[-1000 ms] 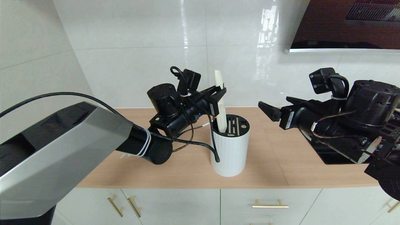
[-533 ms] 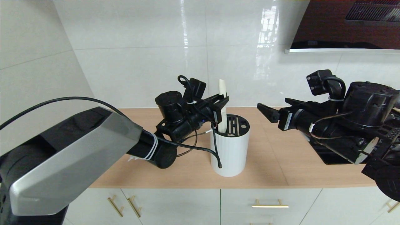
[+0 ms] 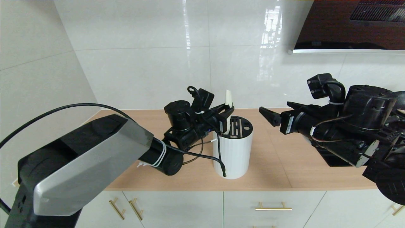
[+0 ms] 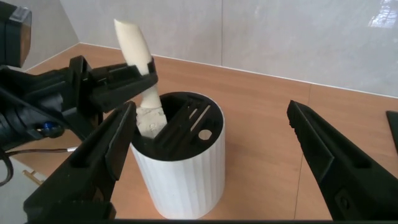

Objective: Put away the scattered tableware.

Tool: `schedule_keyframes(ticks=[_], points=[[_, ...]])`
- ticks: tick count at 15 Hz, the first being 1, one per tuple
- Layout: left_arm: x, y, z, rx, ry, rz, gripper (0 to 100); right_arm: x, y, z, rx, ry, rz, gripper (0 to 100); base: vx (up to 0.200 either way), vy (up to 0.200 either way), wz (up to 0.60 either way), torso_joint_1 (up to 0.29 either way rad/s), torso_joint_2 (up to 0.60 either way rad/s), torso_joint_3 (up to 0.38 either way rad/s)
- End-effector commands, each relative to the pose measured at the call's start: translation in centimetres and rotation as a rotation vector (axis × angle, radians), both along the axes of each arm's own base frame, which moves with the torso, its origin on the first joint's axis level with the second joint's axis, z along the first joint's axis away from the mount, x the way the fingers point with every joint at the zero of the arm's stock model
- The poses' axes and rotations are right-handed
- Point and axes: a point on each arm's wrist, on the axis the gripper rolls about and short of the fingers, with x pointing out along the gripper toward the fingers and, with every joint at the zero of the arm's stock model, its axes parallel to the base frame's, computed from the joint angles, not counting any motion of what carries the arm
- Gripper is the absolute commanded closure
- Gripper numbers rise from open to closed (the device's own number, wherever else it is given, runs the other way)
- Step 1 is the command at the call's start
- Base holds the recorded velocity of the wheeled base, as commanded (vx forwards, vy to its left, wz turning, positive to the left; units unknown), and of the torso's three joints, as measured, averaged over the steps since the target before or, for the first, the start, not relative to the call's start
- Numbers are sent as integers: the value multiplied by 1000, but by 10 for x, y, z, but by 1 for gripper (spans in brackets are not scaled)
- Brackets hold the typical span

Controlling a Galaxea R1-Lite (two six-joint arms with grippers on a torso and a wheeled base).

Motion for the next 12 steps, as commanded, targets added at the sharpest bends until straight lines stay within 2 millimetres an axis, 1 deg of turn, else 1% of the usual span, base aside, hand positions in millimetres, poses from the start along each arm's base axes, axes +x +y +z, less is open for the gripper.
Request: schedule_keyframes(ticks=[1, 4, 10, 12], points=[[2, -1, -10, 19, 13, 2, 100, 1, 1, -2, -3, 5, 0, 0, 0, 0, 0, 0, 0, 0], [4, -2, -20, 46, 25, 4, 100, 2, 1, -3, -5, 8, 0, 0, 0, 0, 0, 0, 0, 0], [6, -3, -31, 75, 24, 9, 100, 2, 1, -4, -6, 11, 0, 0, 0, 0, 0, 0, 0, 0], [6, -3, -31, 76, 25, 7, 100, 2, 1, -4, -7, 12, 0, 0, 0, 0, 0, 0, 0, 0]])
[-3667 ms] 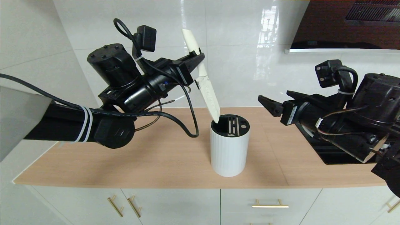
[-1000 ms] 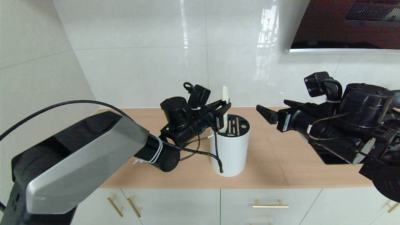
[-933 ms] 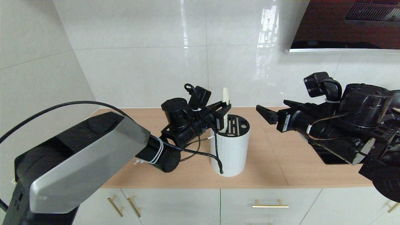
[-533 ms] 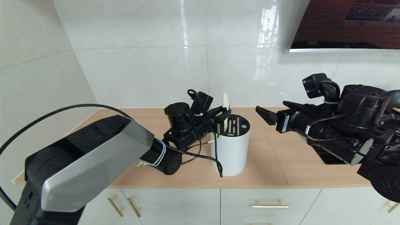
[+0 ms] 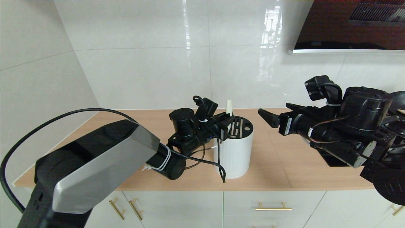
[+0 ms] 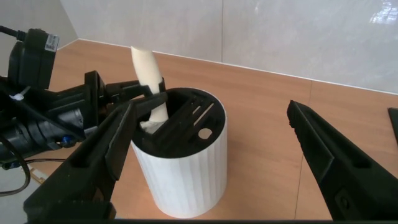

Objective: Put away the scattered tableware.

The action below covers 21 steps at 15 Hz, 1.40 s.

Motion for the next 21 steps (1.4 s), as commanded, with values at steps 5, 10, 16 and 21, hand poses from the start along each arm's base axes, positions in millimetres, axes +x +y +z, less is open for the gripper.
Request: schedule_keyframes(ticks=[5, 10, 16, 21], points=[[0, 0, -3, 4, 7, 1, 100, 1, 1, -2, -3, 4, 0, 0, 0, 0, 0, 0, 0, 0], [0, 1, 2, -6, -10, 4, 0, 1, 1, -2, -3, 6, 0, 0, 0, 0, 0, 0, 0, 0], [-6, 10, 40, -83, -124, 53, 0, 1, 0, -1, -1, 2, 0, 0, 0, 0, 0, 0, 0, 0], [-114, 83, 156, -276, -288, 171, 0, -40, -28, 31, 4, -112, -91, 0, 0, 0, 0, 0, 0, 0]])
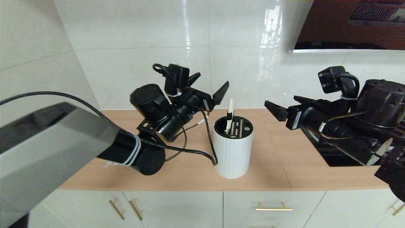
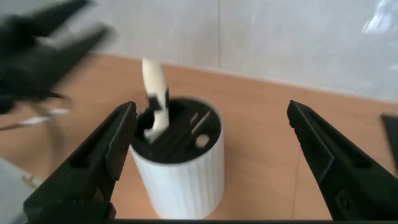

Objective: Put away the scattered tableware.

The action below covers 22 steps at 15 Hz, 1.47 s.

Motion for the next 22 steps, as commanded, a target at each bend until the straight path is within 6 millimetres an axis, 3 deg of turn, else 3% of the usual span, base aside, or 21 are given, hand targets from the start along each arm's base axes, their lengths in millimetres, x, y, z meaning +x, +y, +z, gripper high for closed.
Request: schedule_keyframes(ticks=[1, 2, 3, 5, 6, 9, 10, 11, 13, 14, 15, 17, 20, 22], points=[[-83, 55, 57, -54, -46, 33, 0, -33, -31, 12, -46, -62, -100, 0, 0, 0, 0, 0, 0, 0], [-108, 72, 49, -9, 25, 45, 0, -54, -54, 14, -63, -86, -151, 0, 0, 0, 0, 0, 0, 0], [-128, 83, 41, 28, 84, 51, 0, -73, -67, 3, -65, -60, -172, 0, 0, 0, 0, 0, 0, 0], [-146, 97, 35, 57, 131, 77, 0, -95, -83, -17, -83, -15, -209, 0, 0, 0, 0, 0, 0, 0], [-168, 121, 27, 56, 177, 175, 0, -117, -102, -37, -97, 27, -280, 0, 0, 0, 0, 0, 0, 0], [-217, 160, 10, 30, 189, 330, 0, -150, -126, -84, -97, 196, -359, 0, 0, 0, 0, 0, 0, 0], [-228, 166, 8, 21, 181, 347, 0, -156, -129, -87, -68, 229, -378, 0, 0, 0, 0, 0, 0, 0], [-255, 178, -2, 17, 181, 379, 0, -179, -134, -83, -5, 189, -397, 0, 0, 0, 0, 0, 0, 0], [-291, 190, -31, 49, 273, 433, 0, -212, -136, -85, -71, 114, -375, 0, 0, 0, 0, 0, 0, 0], [-299, 193, -35, 53, 297, 439, 0, -218, -137, -87, -89, 103, -375, 0, 0, 0, 0, 0, 0, 0], [-326, 201, -44, 55, 340, 445, 0, -239, -139, -90, -101, 101, -377, 0, 0, 0, 0, 0, 0, 0], [-352, 208, -52, 70, 390, 479, 0, -260, -141, -90, -106, 125, -376, 0, 0, 0, 0, 0, 0, 0], [-368, 210, -70, 39, 364, 574, 0, -282, -143, -103, -96, 88, -381, 0, 0, 0, 0, 0, 0, 0], [-373, 210, -86, 30, 344, 581, 0, -285, -142, -104, -88, 74, -429, 0, 0, 0, 0, 0, 0, 0]])
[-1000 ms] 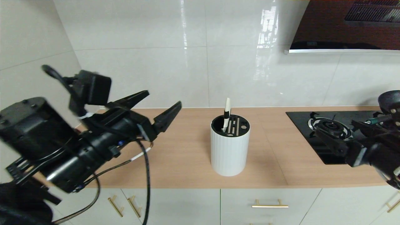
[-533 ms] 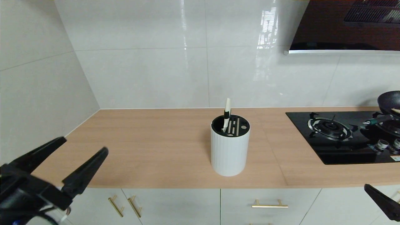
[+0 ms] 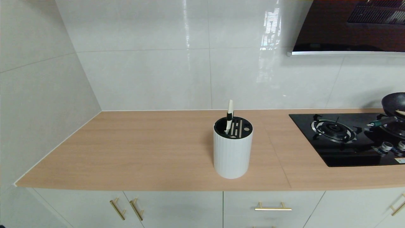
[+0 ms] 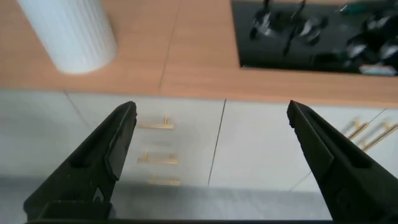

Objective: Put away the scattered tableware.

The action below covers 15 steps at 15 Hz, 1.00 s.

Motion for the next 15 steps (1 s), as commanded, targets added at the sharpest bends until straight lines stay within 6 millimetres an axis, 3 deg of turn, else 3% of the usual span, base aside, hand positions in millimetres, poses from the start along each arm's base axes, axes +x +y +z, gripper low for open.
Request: schedule_keyframes(ticks=[1, 2, 4, 15], points=[[-16, 1, -22, -13, -93, 55, 0, -15, 0, 0, 1, -131, -34, 0, 0, 0, 0, 0, 0, 0], [-16, 1, -24, -16, -82, 69, 0, -16, 0, -2, -6, -134, -40, 0, 0, 0, 0, 0, 0, 0], [-23, 0, -34, -17, -70, 118, 0, -15, 1, -26, -48, -104, -68, 0, 0, 0, 0, 0, 0, 0], [-24, 0, -41, 6, -22, 141, 0, -9, 3, -35, -14, -136, 36, 0, 0, 0, 0, 0, 0, 0]])
